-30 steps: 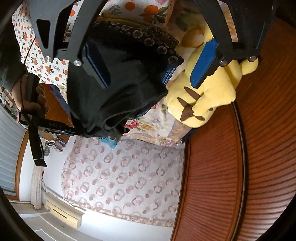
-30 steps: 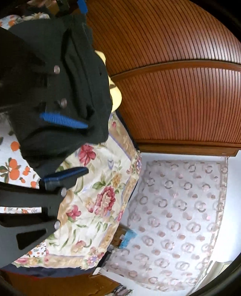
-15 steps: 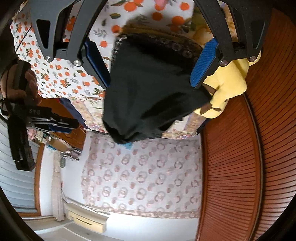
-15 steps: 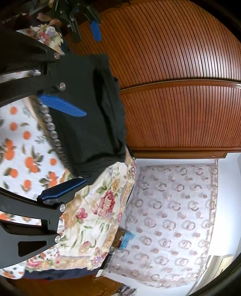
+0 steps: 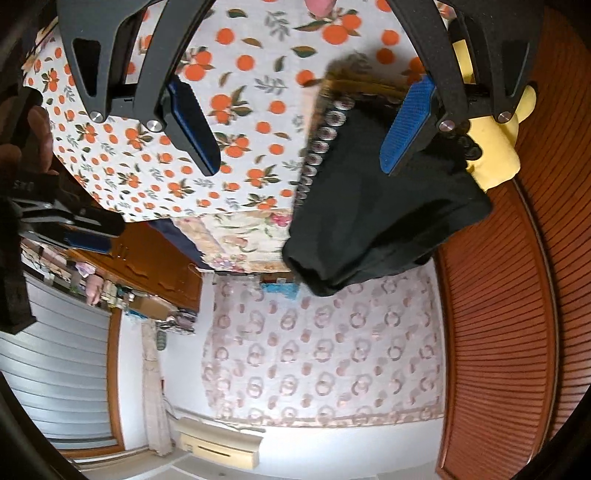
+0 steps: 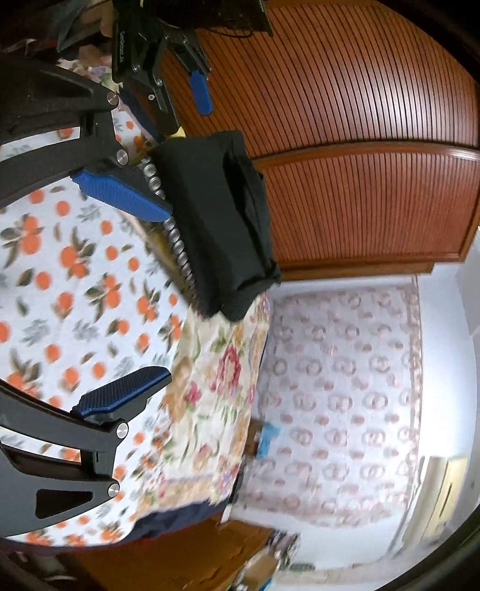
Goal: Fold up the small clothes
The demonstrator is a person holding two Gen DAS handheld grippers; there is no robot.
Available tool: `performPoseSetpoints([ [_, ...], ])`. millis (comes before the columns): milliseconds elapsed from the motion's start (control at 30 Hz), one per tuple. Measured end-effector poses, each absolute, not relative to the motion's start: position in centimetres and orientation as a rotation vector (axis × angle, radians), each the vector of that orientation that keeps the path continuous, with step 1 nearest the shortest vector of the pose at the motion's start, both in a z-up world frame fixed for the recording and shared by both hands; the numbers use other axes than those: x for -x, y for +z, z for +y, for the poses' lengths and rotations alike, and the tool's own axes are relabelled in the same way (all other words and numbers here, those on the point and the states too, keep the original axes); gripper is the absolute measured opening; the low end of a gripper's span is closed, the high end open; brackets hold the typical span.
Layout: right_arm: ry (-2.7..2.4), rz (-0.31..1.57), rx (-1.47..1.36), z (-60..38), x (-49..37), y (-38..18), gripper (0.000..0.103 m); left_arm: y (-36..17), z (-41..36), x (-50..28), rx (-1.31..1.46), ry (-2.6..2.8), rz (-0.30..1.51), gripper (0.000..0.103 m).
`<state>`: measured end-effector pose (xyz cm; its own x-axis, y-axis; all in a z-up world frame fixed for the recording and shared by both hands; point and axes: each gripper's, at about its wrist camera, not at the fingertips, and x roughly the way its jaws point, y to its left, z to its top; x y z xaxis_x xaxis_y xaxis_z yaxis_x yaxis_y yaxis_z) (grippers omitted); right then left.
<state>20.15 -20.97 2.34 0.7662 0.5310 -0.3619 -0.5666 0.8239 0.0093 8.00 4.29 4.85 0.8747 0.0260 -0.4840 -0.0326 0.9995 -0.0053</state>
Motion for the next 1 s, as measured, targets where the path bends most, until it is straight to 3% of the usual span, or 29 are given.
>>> performPoseSetpoints([
  [567,0.363,0.283,-0.012,-27.7,-7.1,5.5,0.082,8.4,-3.3,-5.8,0.002,-0.020,0.446,0.089],
  [1000,0.330,0.274,-0.008,-26.1,-6.7,4.6,0.082,8.7,-3.6,-5.3,0.001,0.003,0.435,0.089],
])
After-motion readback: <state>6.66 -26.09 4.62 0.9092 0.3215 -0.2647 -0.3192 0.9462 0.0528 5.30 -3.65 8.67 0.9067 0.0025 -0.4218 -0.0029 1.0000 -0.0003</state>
